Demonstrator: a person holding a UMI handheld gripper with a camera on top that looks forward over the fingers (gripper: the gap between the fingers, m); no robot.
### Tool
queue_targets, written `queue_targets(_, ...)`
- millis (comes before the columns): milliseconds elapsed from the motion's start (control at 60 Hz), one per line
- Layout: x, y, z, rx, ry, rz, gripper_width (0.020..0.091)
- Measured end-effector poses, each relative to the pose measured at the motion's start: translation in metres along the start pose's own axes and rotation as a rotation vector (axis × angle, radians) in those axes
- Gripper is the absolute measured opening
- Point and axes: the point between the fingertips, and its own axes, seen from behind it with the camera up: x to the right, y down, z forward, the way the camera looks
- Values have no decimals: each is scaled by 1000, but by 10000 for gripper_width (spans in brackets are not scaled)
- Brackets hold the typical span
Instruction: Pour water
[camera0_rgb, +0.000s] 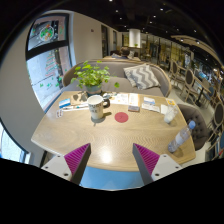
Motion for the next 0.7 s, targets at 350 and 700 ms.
queue_targets(350,200,83,19,2,84,52,858)
queue_targets(700,328,64,83,149,134,78,856)
